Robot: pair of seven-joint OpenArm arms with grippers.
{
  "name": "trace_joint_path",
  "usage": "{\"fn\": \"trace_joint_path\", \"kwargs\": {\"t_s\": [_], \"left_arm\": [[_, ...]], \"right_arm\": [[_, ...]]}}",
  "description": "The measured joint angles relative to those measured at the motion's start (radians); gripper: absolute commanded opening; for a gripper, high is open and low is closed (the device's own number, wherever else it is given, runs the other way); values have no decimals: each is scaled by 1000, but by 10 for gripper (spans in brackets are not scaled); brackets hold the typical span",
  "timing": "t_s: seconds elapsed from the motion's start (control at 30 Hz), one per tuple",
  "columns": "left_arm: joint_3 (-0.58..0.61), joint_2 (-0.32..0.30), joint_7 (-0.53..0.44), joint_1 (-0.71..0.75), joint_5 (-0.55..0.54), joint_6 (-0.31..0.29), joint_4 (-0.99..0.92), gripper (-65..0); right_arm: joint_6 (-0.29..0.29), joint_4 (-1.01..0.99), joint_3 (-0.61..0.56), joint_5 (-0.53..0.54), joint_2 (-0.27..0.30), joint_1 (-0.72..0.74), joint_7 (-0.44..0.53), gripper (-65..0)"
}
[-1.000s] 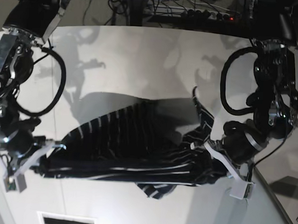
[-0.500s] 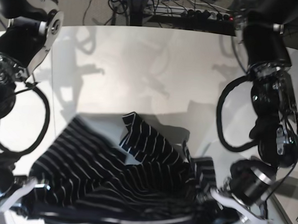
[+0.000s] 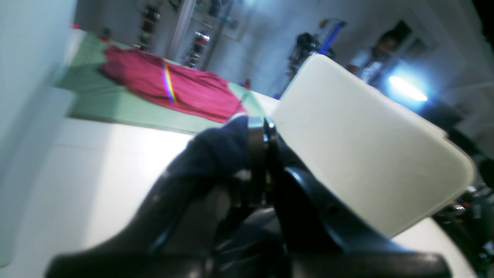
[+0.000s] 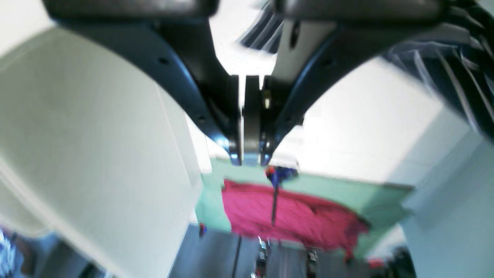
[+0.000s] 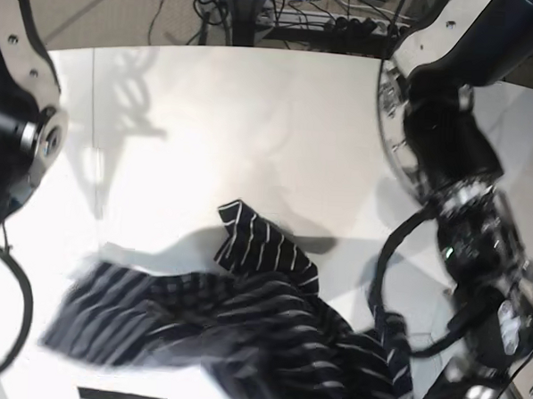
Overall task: Layout the t-shirt on the table in an organized manner, then fold the t-shirt properly
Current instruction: 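Swing the held shirt up and lay it back on the table, then grasp the shirt hem with the right gripper while the left holds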
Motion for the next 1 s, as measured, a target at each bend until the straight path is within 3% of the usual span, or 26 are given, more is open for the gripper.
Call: {"fn": "trace_joint_path", "kwargs": {"t_s": [0.13,0.2,0.33,0.47,0.7,0.8,1.0], "left_arm": [[8,7,-8,-56,-4,-2,-45,-650],[8,4,-16,-35,-2,-2,-45,-650],[10,-3,-7,113,2,0,-11,-650],[14,-32,-8,280,-2,-5,66,-650],[58,-93,-10,585,0,-2,138,-650],[119,-155,-12,706,-3,-4,139,-650],[128,-237,-16,889,2,-5,135,-650]], "right_arm": [[1,-24,-45,4,10,45,31,-644],[-2,-37,-45,-49,10,23,35,-644],[-10,-127,-42,-52,2,-154,105,-644],[-6,-227,-41,-43,-32,-331,242,-644],[-2,-519,-53,-50,-117,-405,344,-644],[24,-686,-50,-65,-127,-377,366,-642],[156,-1025,-53,-56,-124,-216,384,-645]]}}
